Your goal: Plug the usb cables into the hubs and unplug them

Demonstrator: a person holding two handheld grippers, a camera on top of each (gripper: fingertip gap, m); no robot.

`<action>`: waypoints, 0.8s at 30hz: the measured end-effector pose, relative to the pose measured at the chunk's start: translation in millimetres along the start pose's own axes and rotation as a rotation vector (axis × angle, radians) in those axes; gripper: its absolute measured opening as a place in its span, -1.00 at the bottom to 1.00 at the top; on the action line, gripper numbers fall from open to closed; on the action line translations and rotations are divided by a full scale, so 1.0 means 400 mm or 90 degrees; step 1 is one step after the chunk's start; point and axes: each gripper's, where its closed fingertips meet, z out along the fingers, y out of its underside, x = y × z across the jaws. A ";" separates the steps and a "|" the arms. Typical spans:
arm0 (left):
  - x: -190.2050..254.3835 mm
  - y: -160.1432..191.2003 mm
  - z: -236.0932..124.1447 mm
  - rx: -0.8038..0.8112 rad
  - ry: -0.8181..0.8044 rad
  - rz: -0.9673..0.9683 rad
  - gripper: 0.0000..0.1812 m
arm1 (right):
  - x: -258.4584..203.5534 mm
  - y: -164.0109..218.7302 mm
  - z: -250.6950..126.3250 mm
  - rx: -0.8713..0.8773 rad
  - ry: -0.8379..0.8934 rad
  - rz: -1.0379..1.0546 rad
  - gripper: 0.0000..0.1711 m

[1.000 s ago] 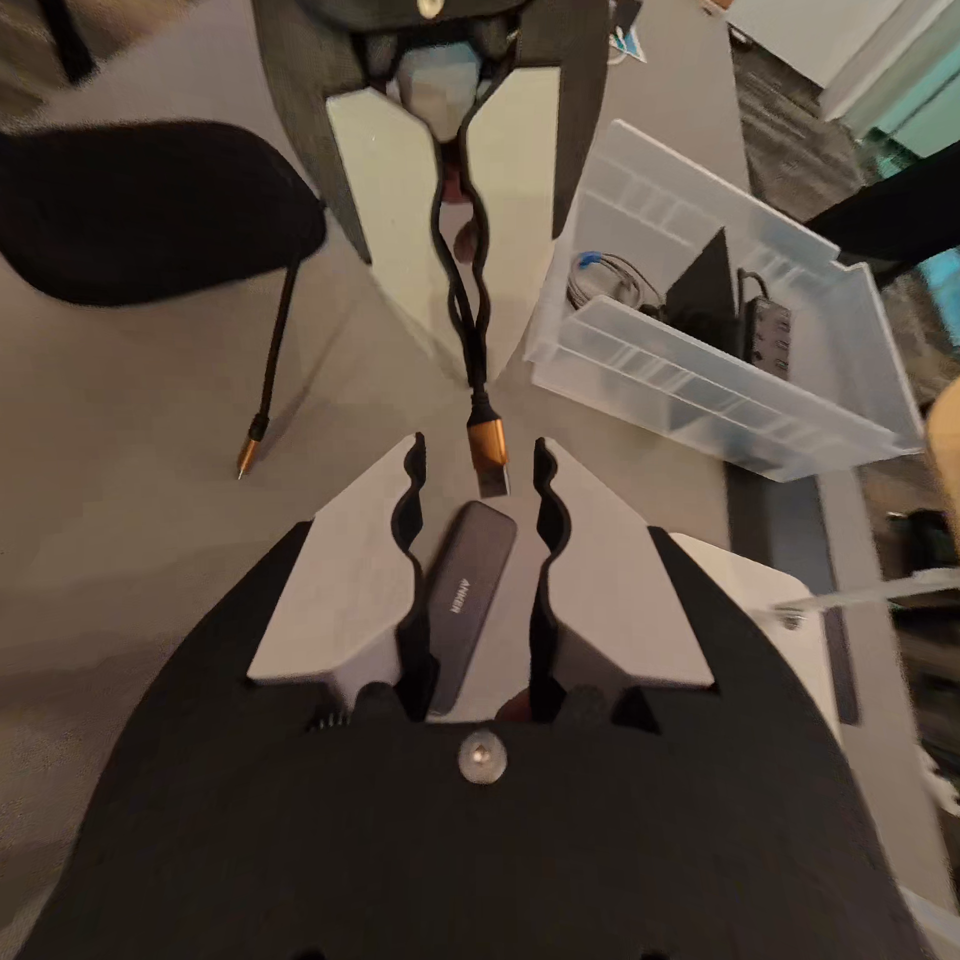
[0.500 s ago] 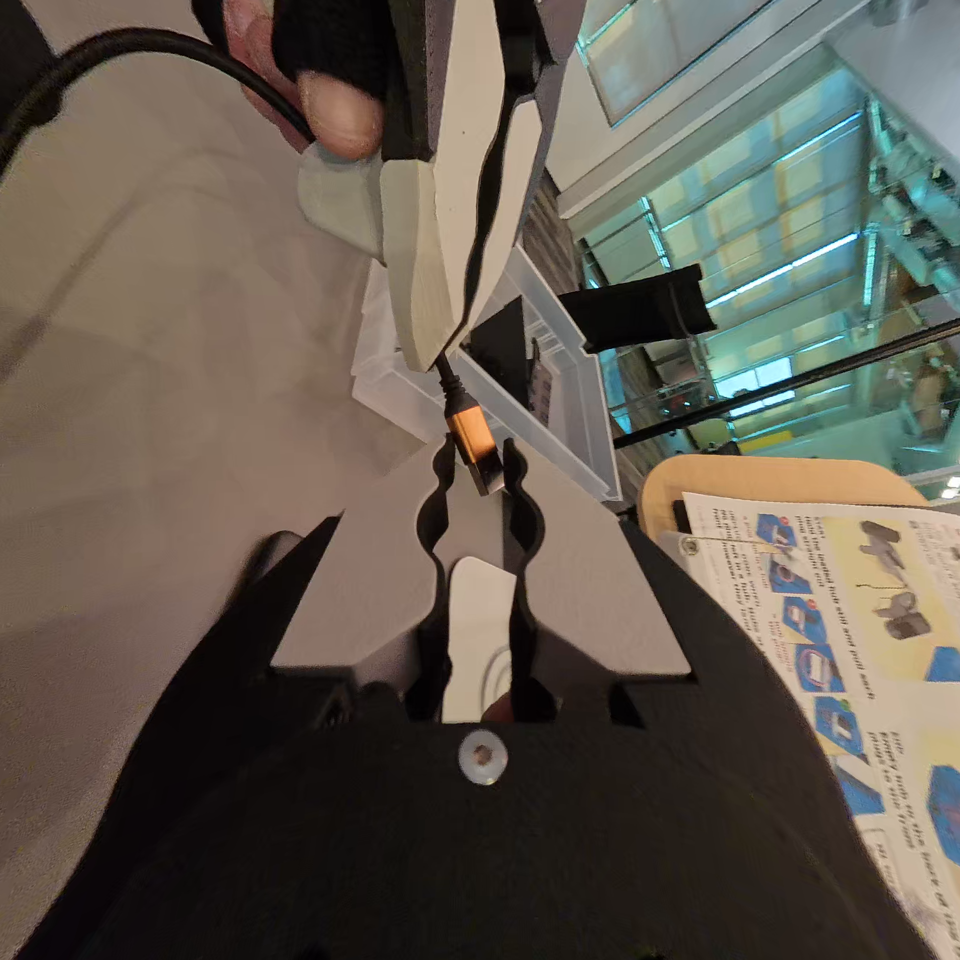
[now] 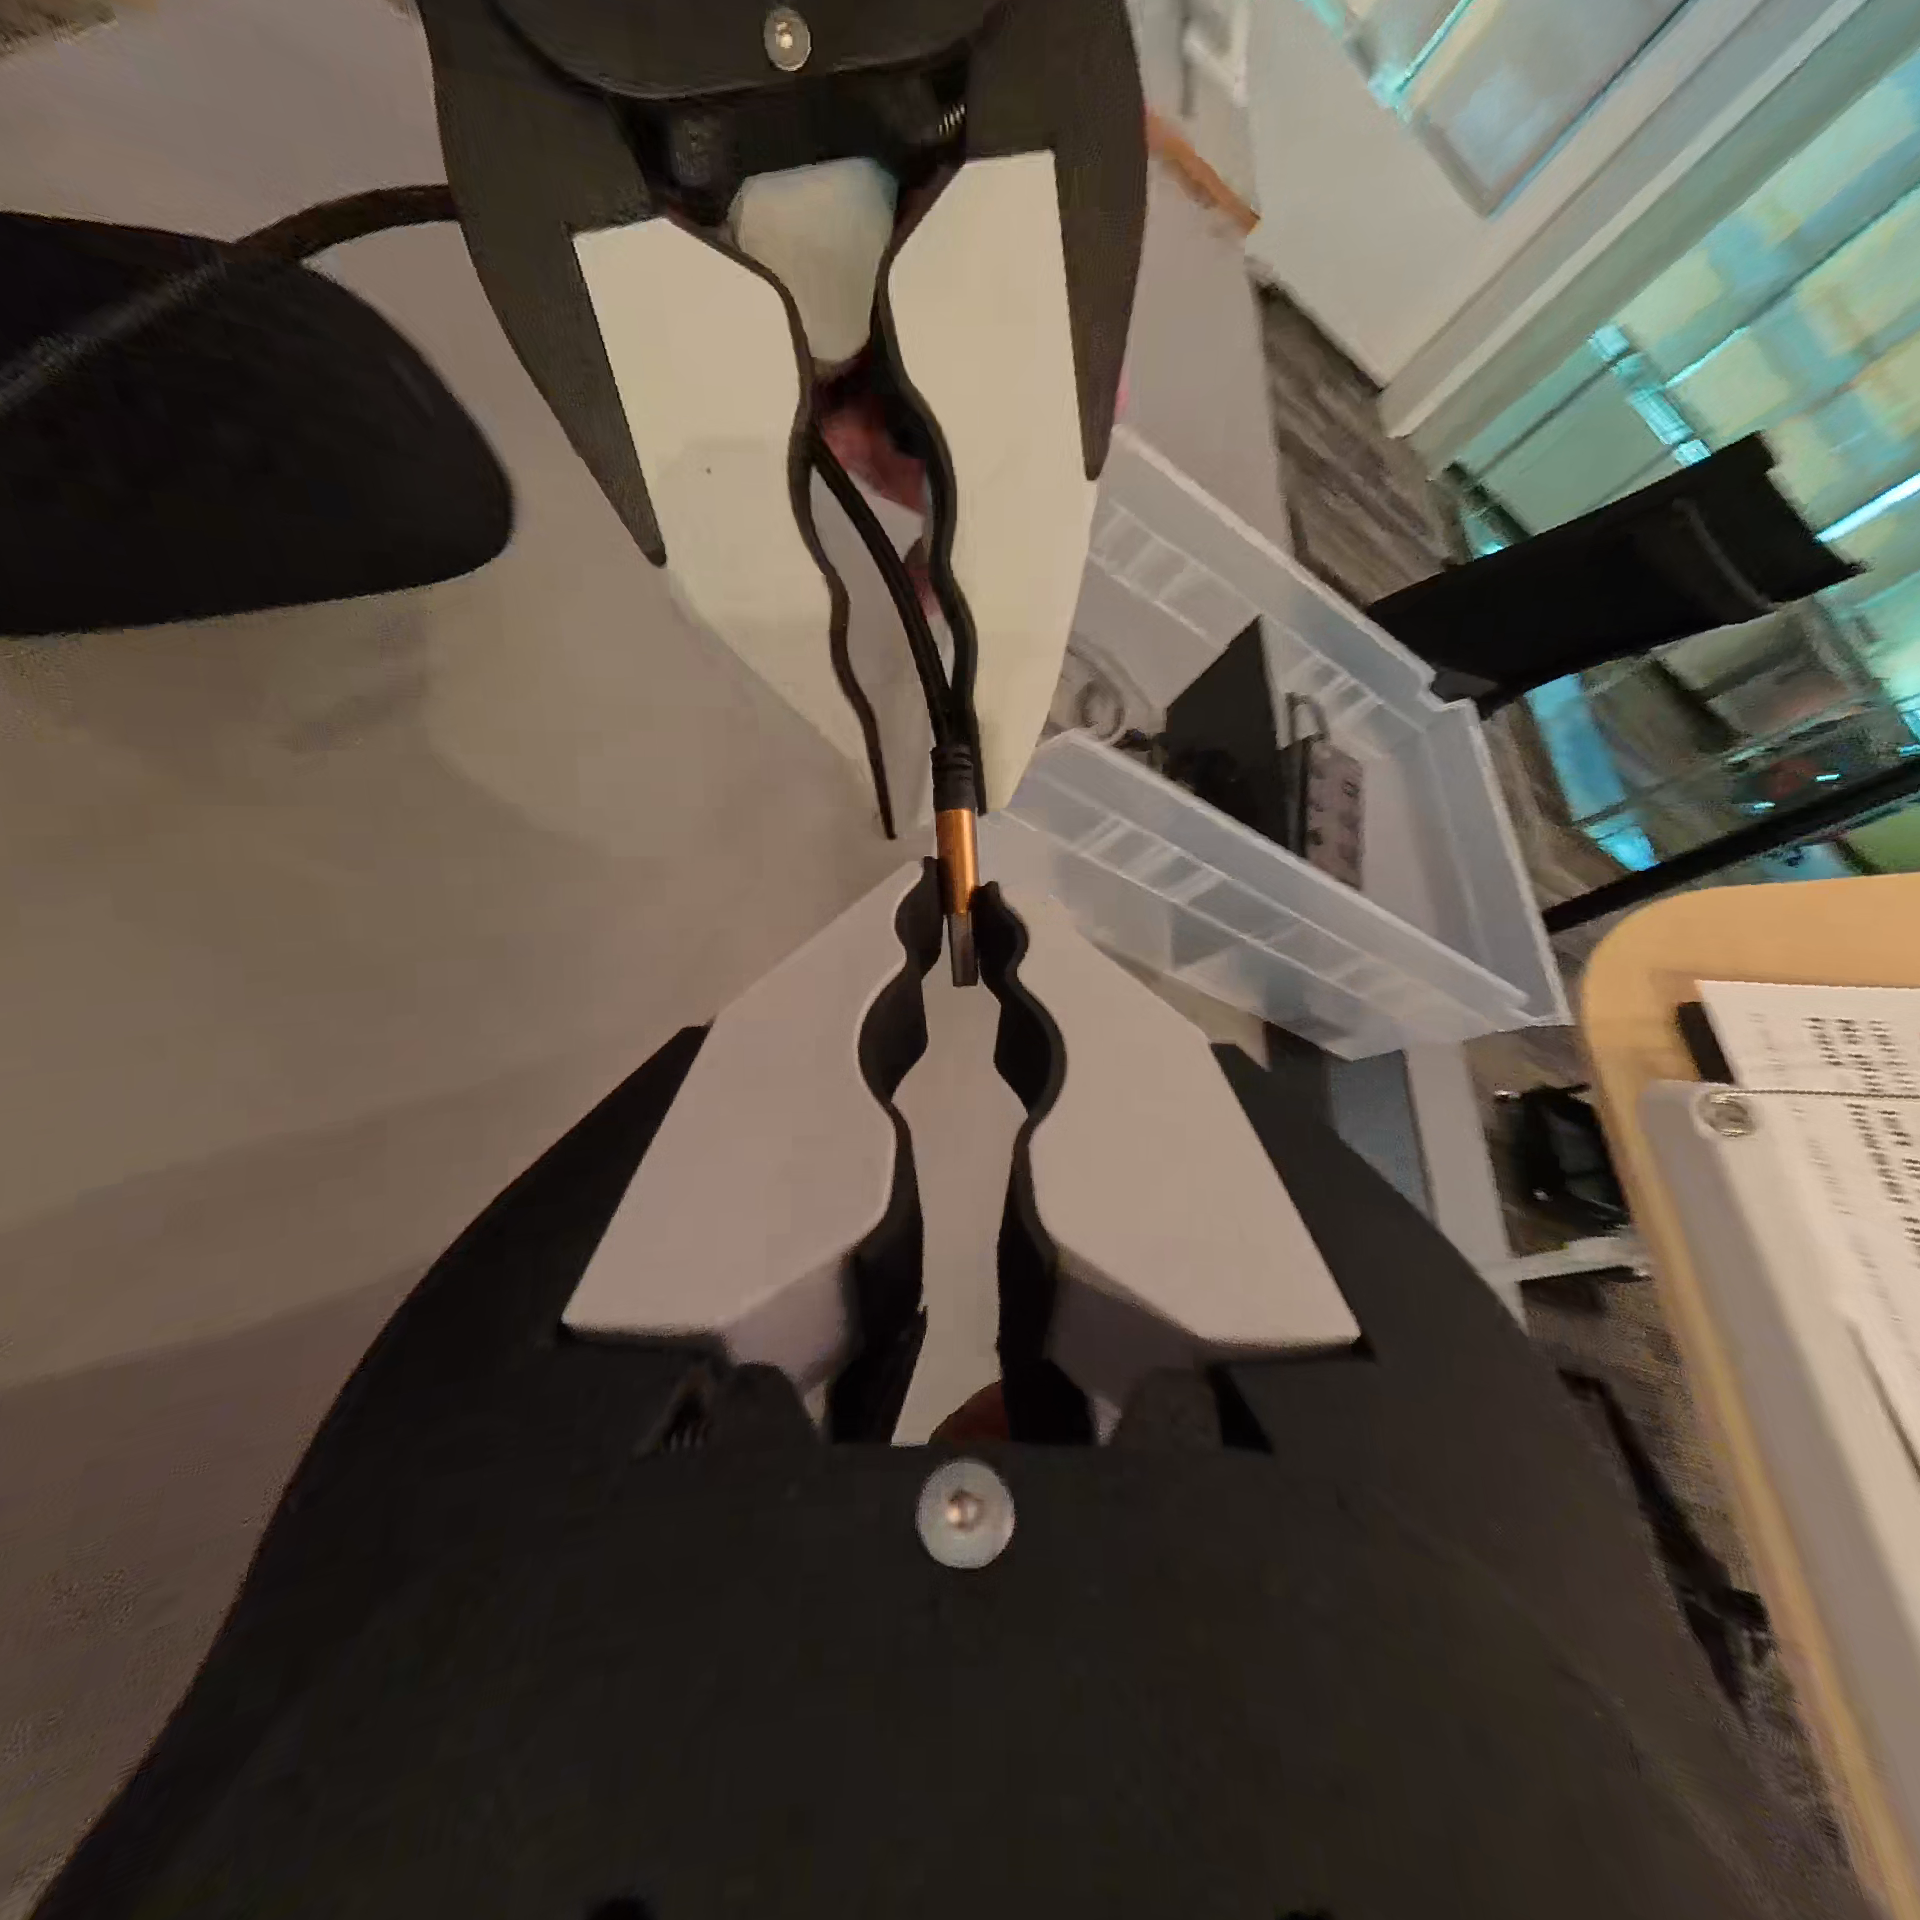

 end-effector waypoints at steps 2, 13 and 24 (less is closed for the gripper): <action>0.016 -0.002 0.011 -0.013 0.001 0.024 -0.91 | -0.022 0.014 -0.002 -0.018 -0.034 -0.002 -0.95; -0.020 -0.004 -0.005 0.041 0.118 -0.342 -0.94 | 0.062 -0.010 -0.009 -0.025 0.142 -0.126 -0.58; -0.049 0.008 -0.064 0.140 0.280 -0.598 -0.94 | 0.124 -0.083 0.039 -0.080 0.407 -0.363 -0.74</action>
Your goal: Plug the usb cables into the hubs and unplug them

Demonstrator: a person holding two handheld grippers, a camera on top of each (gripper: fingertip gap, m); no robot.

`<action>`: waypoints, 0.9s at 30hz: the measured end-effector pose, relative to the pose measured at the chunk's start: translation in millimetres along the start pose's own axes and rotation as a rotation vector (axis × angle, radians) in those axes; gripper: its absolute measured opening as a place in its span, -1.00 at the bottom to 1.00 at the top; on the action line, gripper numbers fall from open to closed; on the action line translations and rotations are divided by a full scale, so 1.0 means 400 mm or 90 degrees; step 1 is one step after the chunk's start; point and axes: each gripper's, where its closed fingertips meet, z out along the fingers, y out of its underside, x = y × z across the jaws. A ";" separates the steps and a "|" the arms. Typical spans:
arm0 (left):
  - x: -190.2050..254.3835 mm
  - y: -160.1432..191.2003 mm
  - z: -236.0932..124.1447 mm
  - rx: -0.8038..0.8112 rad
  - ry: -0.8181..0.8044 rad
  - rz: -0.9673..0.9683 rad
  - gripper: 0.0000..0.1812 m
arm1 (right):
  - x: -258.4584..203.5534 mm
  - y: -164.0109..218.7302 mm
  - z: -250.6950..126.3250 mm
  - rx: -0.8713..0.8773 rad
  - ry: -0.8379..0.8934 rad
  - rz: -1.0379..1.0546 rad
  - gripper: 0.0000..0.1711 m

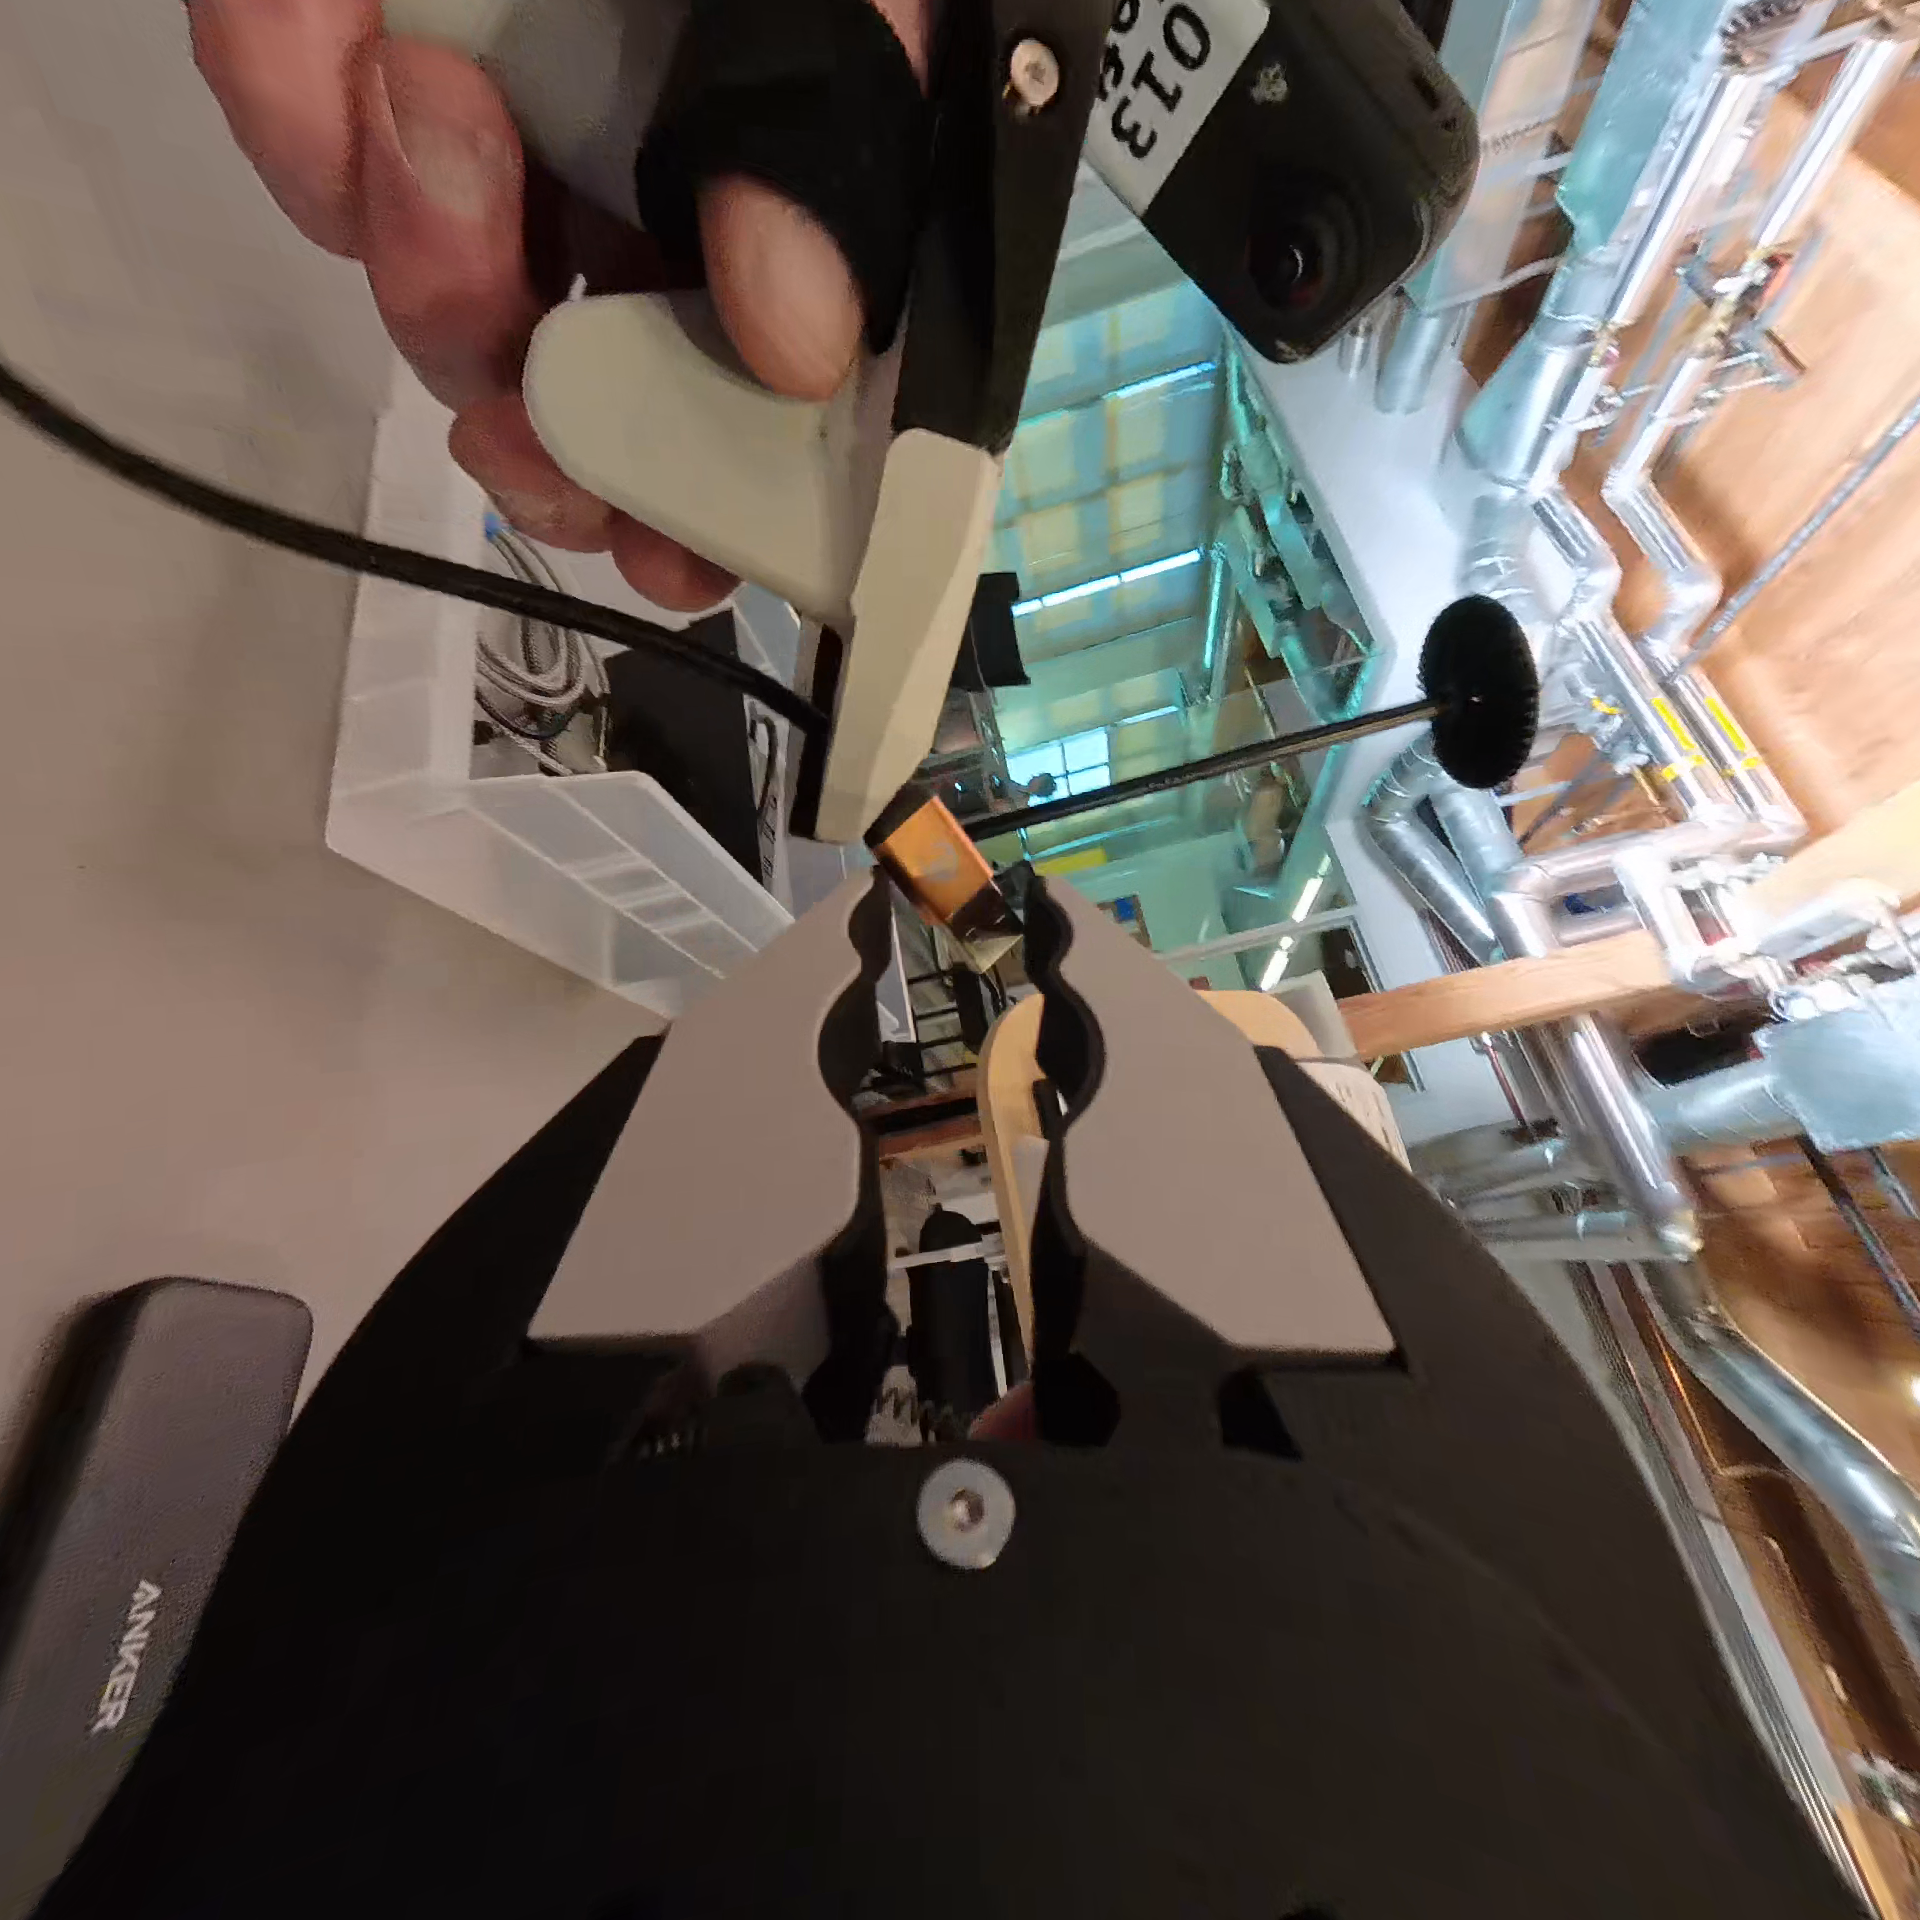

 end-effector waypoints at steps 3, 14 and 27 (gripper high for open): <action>-0.003 0.005 -0.010 -0.009 0.013 -0.015 -0.94 | -0.018 0.004 0.006 -0.005 -0.006 0.008 -0.83; -0.053 0.027 0.008 -0.064 -0.179 0.299 -0.88 | -0.096 0.026 -0.009 0.009 -0.200 0.190 -0.95; -0.008 -0.020 0.018 0.069 -0.130 0.237 -0.81 | -0.062 0.016 -0.028 0.094 -0.196 0.305 -0.96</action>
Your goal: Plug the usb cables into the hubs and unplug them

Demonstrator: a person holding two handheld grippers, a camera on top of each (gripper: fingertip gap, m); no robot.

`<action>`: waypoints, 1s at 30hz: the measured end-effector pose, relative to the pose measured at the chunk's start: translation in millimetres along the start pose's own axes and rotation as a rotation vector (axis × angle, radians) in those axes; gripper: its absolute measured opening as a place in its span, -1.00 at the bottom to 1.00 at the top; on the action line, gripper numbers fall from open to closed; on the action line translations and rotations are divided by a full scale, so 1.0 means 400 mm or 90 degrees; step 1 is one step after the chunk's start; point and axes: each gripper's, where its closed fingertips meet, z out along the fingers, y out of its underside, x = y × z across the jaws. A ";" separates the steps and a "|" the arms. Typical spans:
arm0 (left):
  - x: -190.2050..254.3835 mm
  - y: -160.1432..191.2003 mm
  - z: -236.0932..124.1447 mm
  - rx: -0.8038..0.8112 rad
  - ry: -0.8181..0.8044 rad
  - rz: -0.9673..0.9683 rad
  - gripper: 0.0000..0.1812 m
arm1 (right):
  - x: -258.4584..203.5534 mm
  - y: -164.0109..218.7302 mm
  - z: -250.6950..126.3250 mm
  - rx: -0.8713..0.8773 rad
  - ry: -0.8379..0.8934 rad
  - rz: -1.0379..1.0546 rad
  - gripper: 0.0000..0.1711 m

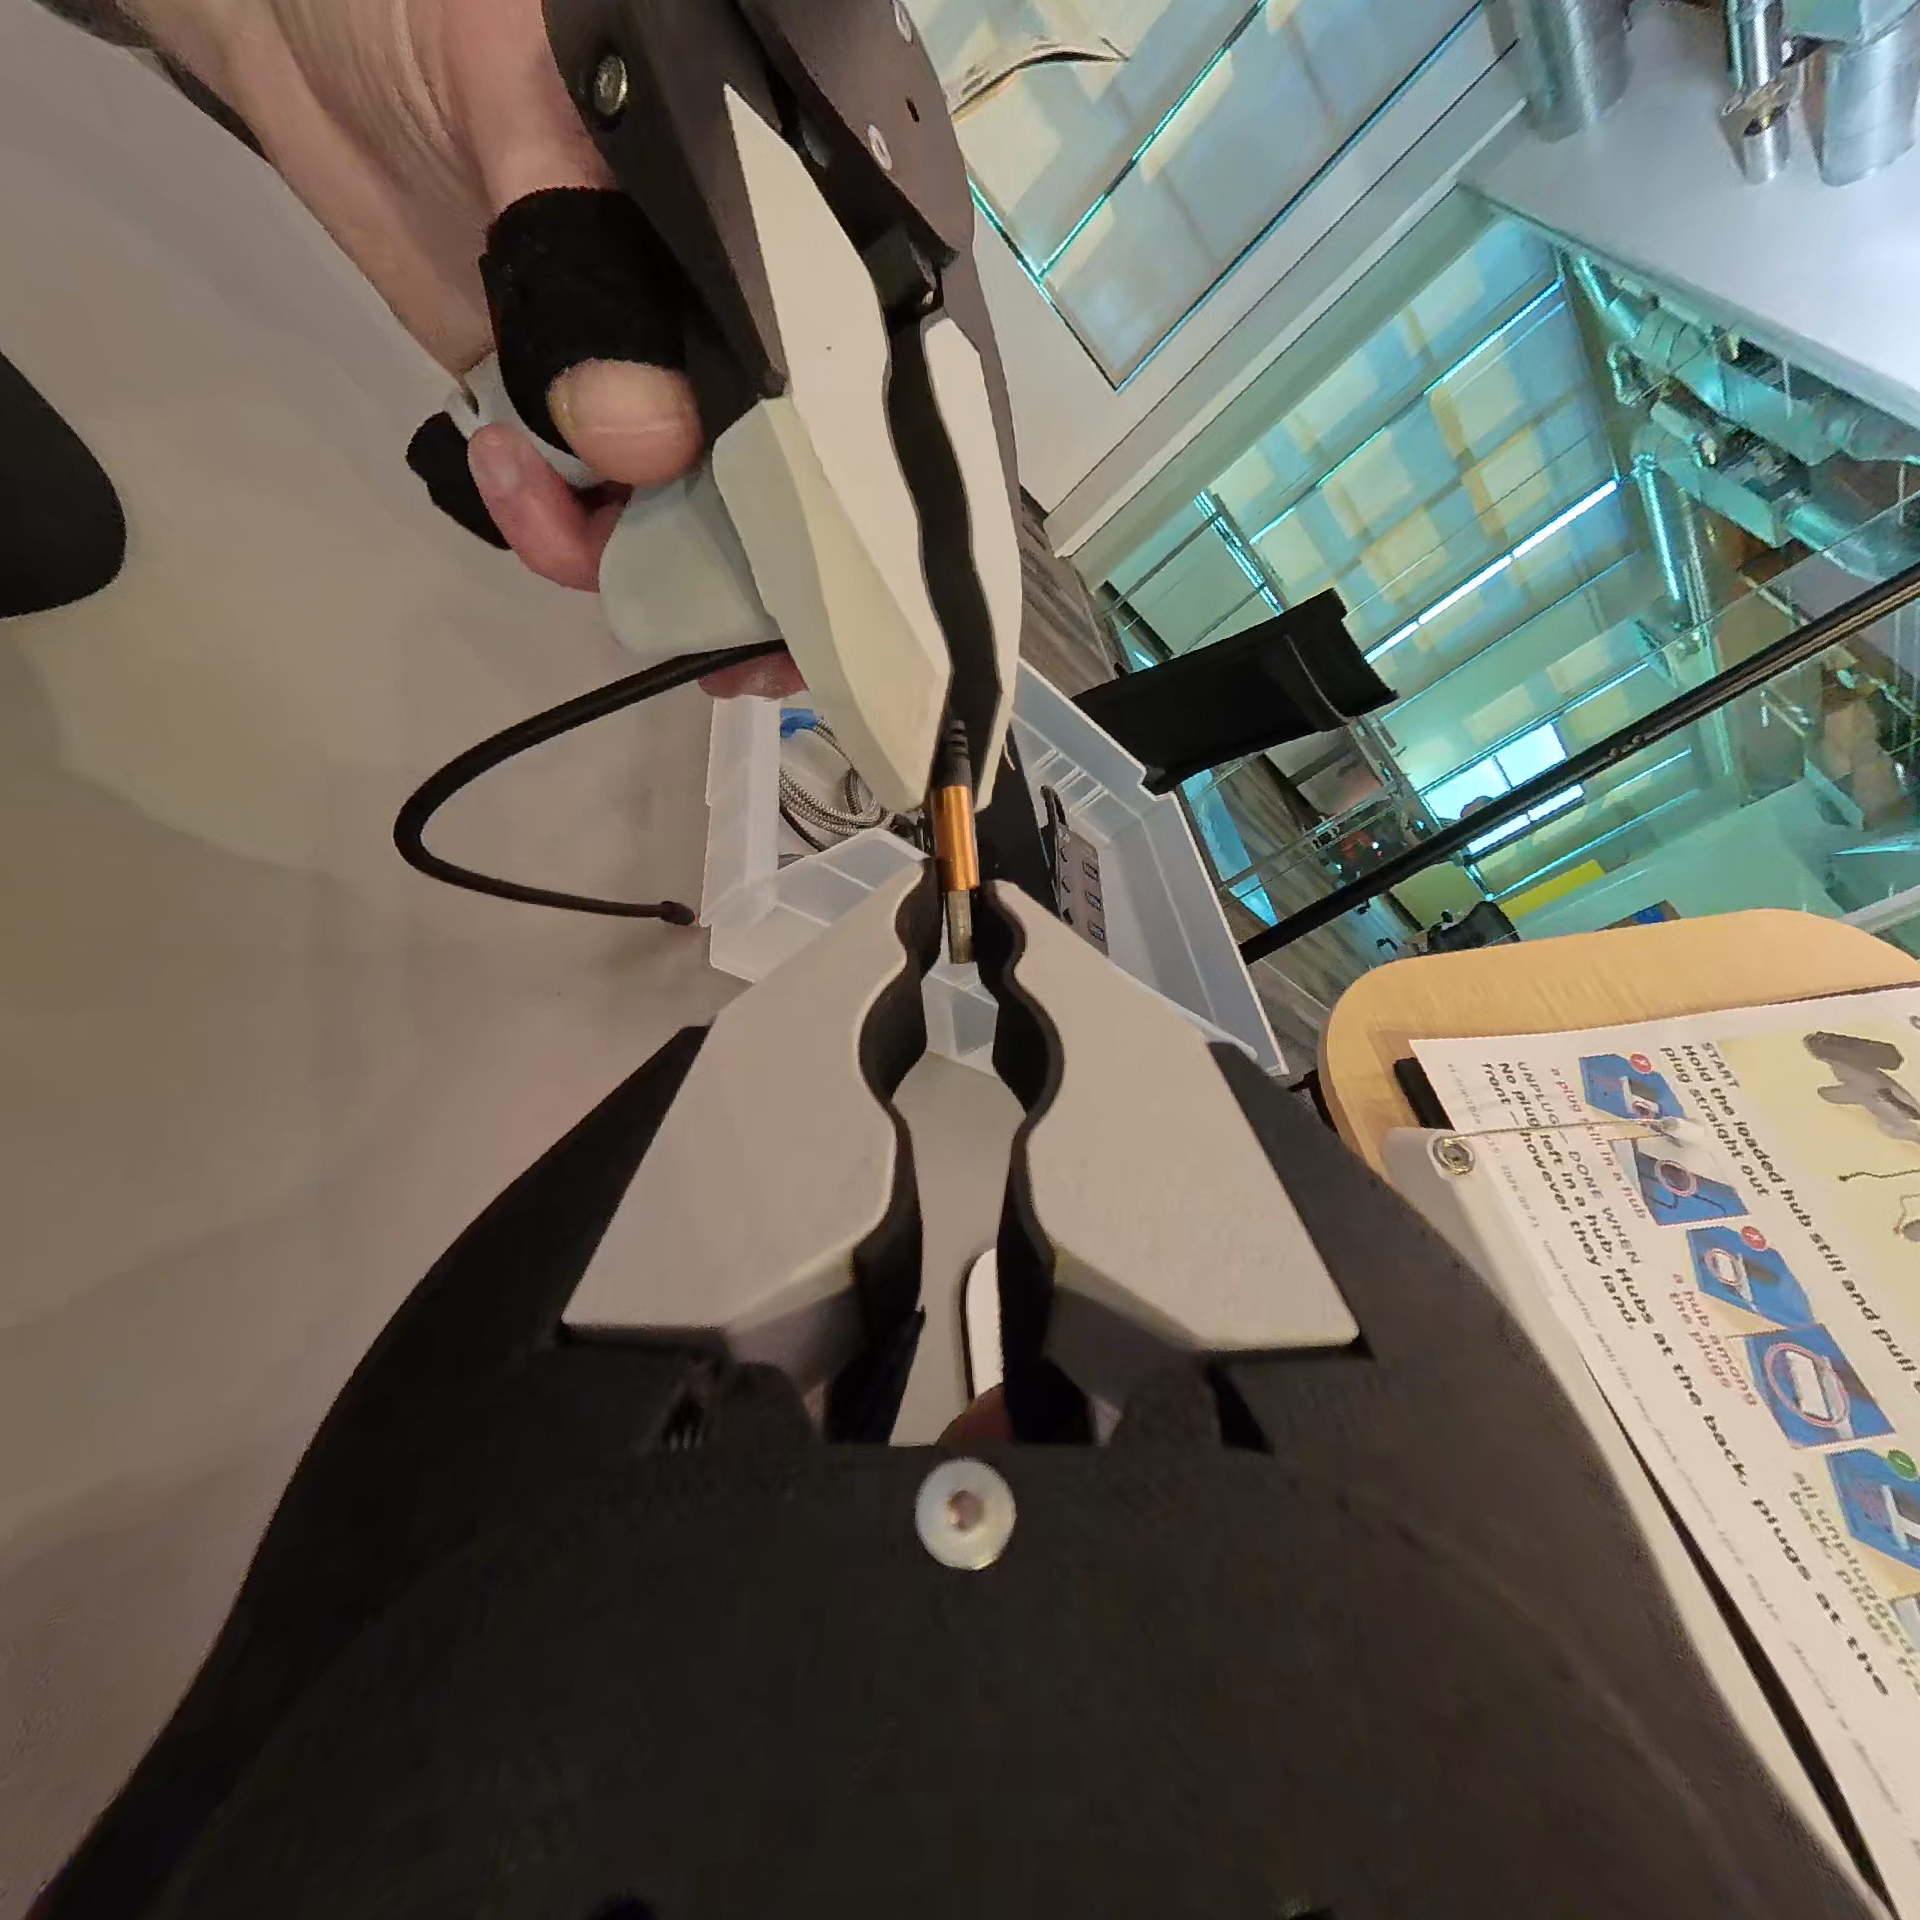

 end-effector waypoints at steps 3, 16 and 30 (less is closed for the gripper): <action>0.001 -0.009 0.005 0.021 -0.012 -0.023 -0.80 | 0.005 -0.009 0.001 0.005 0.014 -0.008 -0.96; -0.011 -0.040 0.005 0.083 -0.066 -0.077 -0.81 | 0.035 -0.030 0.005 -0.002 0.090 -0.064 -0.96; -0.014 -0.062 0.000 0.097 -0.086 -0.052 -0.83 | 0.057 -0.049 -0.004 0.004 0.109 -0.052 -0.89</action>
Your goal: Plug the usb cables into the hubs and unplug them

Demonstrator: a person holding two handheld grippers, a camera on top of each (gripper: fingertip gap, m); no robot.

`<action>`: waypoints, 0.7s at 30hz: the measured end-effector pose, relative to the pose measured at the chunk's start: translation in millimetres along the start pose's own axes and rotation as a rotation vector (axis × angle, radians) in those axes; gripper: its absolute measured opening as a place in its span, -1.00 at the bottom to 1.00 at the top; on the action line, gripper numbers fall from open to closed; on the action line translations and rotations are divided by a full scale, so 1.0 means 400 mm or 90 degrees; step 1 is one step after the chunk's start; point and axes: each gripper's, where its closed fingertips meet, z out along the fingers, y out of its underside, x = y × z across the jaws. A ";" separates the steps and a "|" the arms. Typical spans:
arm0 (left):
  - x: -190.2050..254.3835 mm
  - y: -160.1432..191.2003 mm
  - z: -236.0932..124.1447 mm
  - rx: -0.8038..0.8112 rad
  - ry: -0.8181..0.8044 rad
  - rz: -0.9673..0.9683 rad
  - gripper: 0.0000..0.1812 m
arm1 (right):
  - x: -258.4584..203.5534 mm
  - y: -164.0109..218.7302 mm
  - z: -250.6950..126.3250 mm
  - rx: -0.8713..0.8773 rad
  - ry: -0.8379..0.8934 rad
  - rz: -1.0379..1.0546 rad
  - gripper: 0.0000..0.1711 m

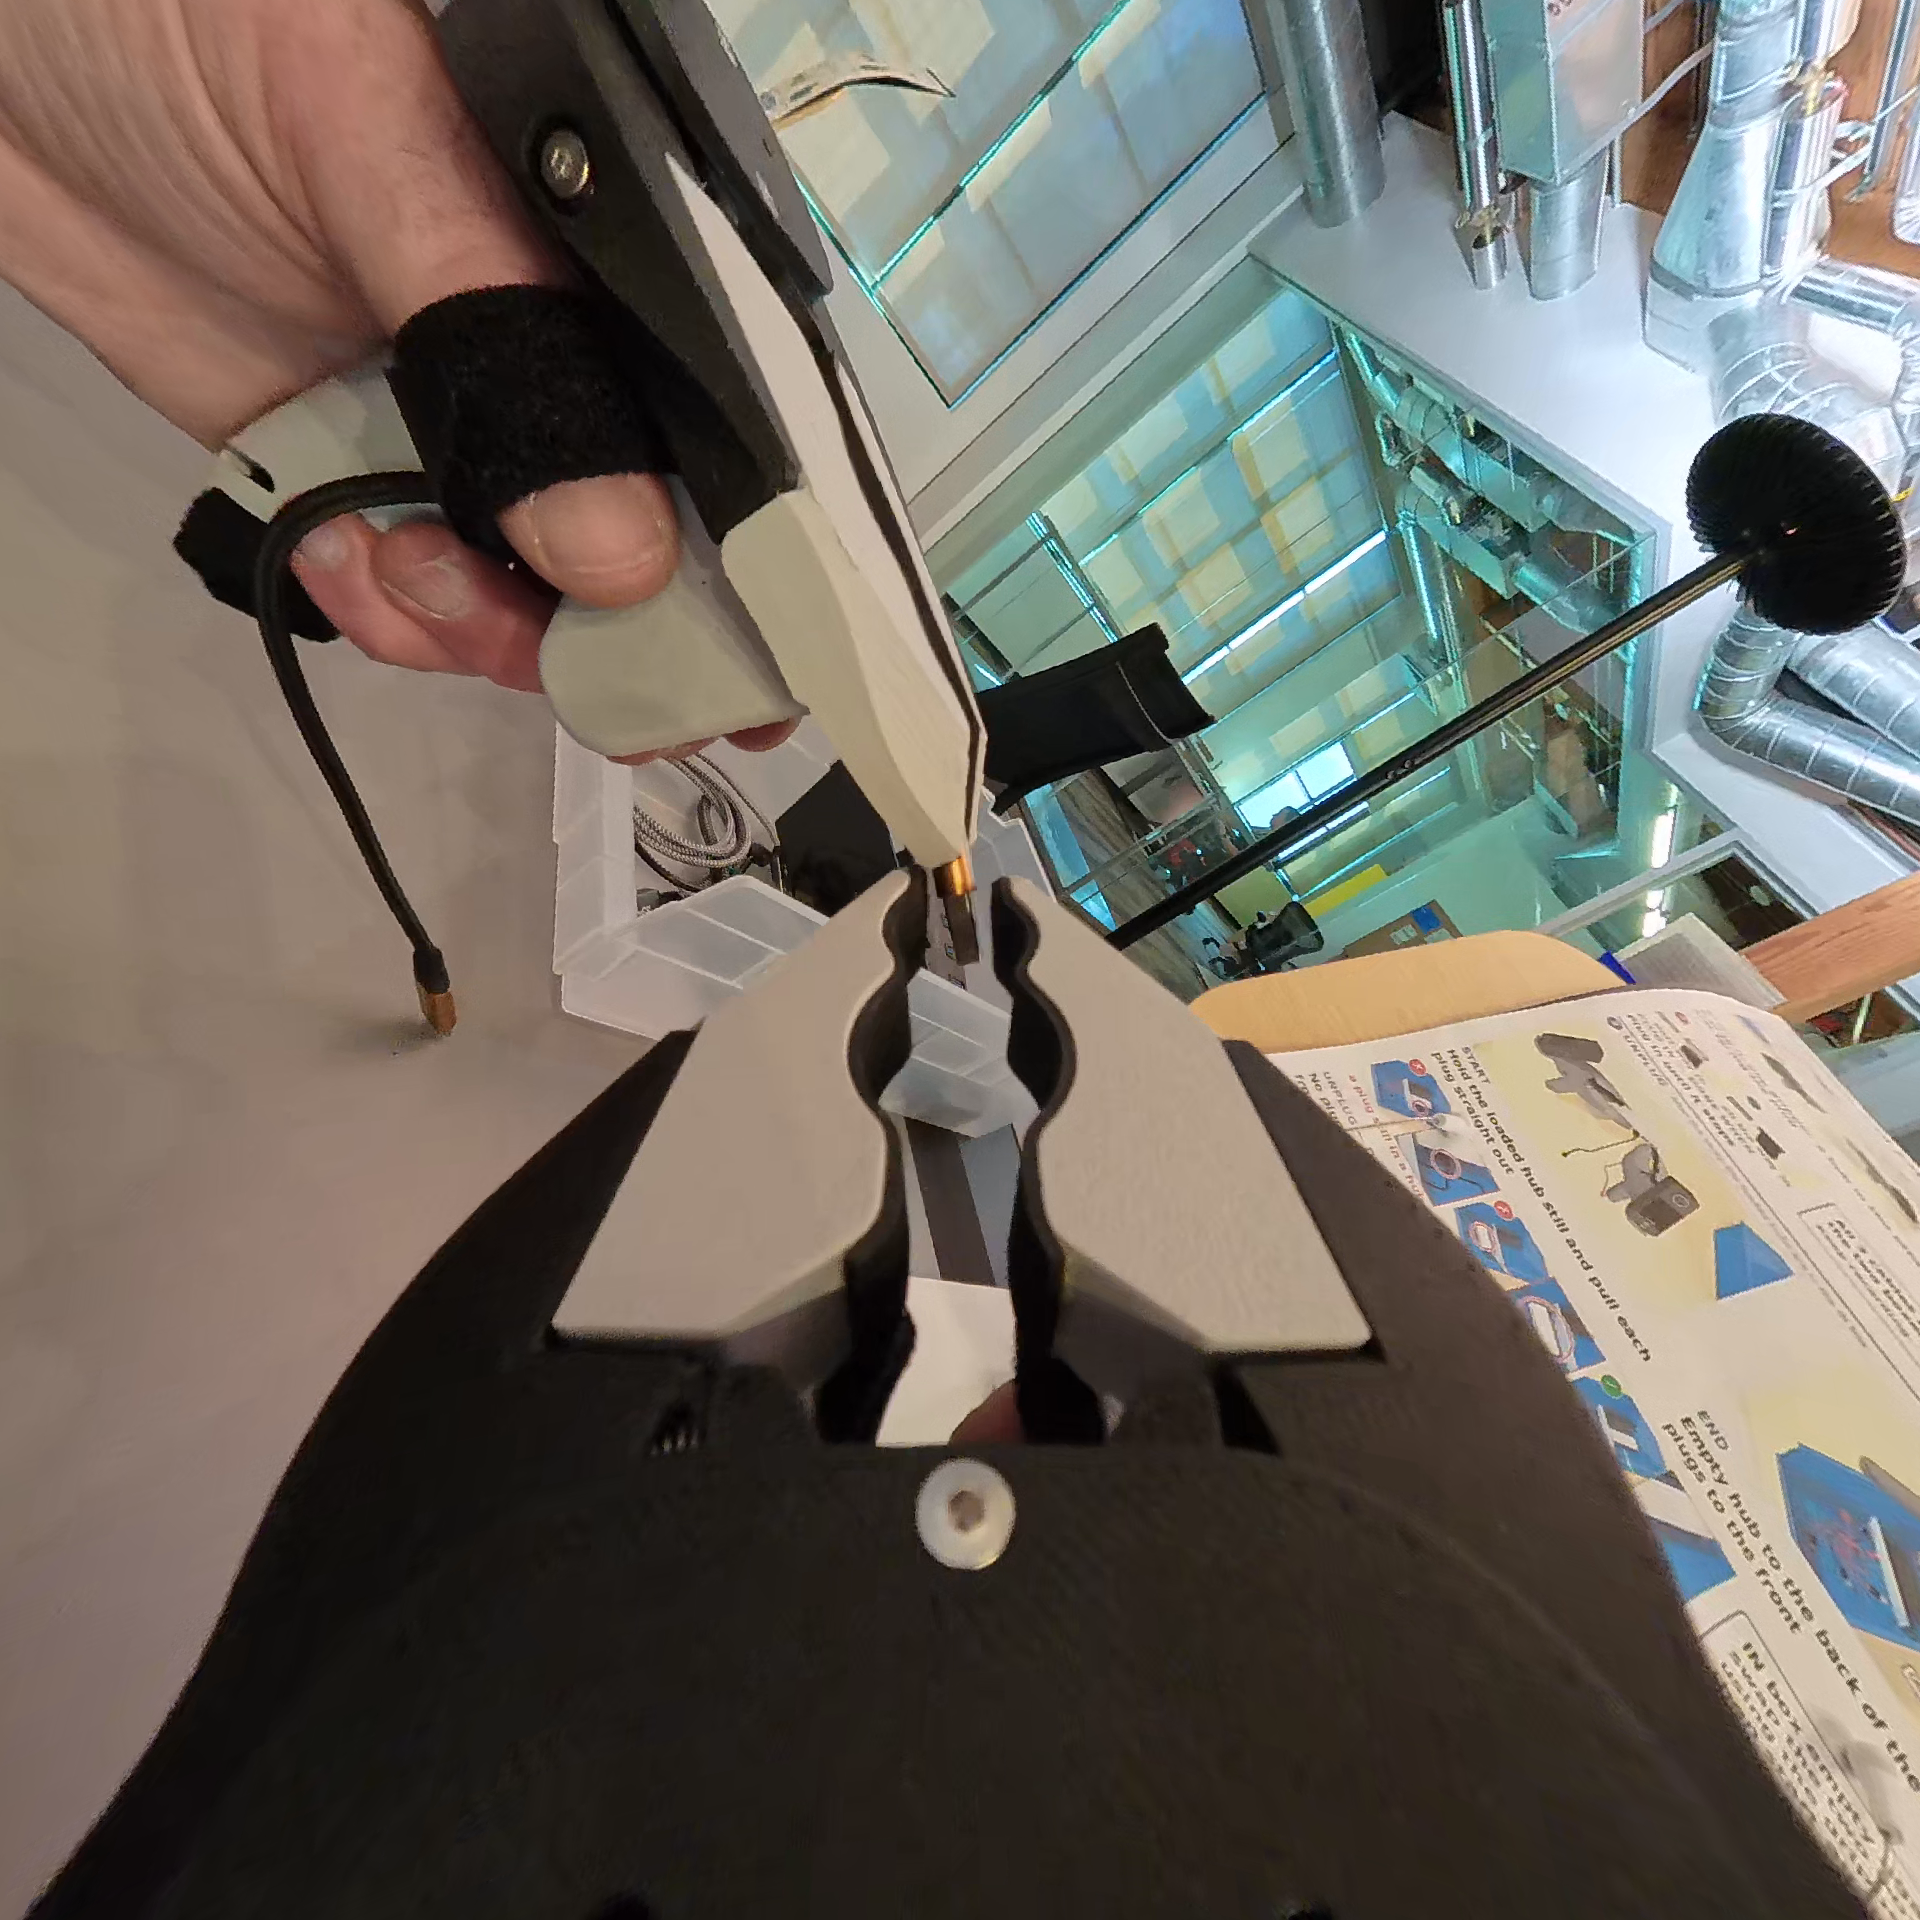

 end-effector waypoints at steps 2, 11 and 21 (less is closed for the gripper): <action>-0.008 -0.006 -0.001 -0.004 -0.009 0.016 -0.83 | 0.005 0.008 -0.009 -0.008 -0.018 0.011 -0.79; -0.023 -0.055 0.047 -0.030 0.014 0.095 -0.83 | -0.065 0.219 -0.174 -0.243 -0.320 0.205 -0.56; -0.045 -0.098 0.166 -0.017 0.025 0.146 -0.83 | -0.280 0.372 -0.275 -0.476 -0.562 0.285 -0.34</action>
